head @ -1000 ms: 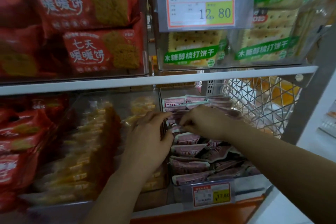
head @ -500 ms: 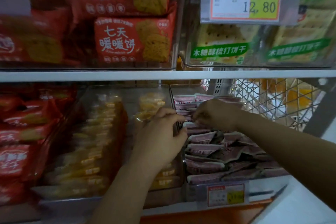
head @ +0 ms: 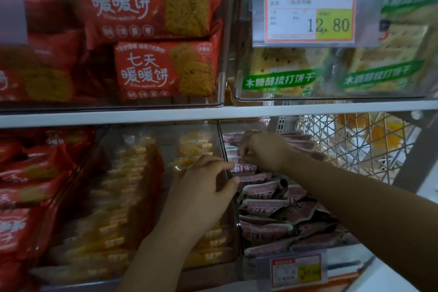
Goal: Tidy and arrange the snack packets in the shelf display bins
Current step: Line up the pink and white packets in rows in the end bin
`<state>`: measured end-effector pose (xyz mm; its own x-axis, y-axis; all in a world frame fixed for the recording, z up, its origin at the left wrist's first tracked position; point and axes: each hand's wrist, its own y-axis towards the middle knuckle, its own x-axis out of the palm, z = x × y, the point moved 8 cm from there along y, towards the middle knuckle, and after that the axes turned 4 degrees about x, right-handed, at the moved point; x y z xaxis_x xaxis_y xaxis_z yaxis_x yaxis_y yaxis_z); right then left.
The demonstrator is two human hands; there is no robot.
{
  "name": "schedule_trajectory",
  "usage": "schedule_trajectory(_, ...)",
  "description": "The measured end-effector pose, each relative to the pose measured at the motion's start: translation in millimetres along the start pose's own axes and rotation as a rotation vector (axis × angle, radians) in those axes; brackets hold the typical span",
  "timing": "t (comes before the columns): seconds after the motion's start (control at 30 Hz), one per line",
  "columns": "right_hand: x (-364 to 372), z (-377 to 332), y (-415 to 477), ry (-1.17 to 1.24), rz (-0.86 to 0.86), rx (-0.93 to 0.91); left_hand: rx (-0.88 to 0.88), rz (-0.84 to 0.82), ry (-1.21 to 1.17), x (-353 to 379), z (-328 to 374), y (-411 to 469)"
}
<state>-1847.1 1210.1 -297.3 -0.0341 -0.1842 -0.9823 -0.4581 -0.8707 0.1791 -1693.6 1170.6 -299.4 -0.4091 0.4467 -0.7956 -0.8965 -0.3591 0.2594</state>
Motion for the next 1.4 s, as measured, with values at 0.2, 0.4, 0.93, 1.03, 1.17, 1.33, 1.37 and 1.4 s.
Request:
schedule_trajectory(0.2, -0.2, 10.7, 0.9, 0.255, -0.064, 0.005, -0.001, -0.007, -0.002, 0.5, -0.5, -1.2)
schedule_trajectory(0.4, 9.3, 6.3, -8.6, 0.189, -0.087, -0.078, 0.004, -0.005, -0.023, 0.4, 0.8, -2.0)
schedule_trajectory(0.93, -7.5, 24.7, -2.3, 0.387, -0.06, 0.061, -0.009, -0.012, -0.029, 3.3, -1.7, -1.8)
schedule_trajectory(1.03, 6.3, 6.0, 6.9, 0.338, -0.175, -0.002, 0.002, -0.003, -0.035, 3.6, -2.8, -1.5)
schedule_trajectory(1.17, 16.4, -1.9, 16.8, 0.192, -0.253, -0.043, 0.013, 0.002, -0.047, 3.8, -2.7, -1.7)
schedule_trajectory(1.33, 16.9, 8.8, 17.4, 0.332, -0.173, 0.054, 0.015, 0.018, -0.044, 3.2, -2.1, -1.4)
schedule_trajectory(1.37, 13.8, 9.5, 13.9, 0.367, -0.18, 0.07, 0.021, 0.023, -0.045, 2.5, -1.1, -1.3)
schedule_trajectory(1.4, 6.5, 9.6, 8.0, 0.396, -0.183, 0.083, 0.027, 0.024, -0.041, 1.9, -0.3, -1.3)
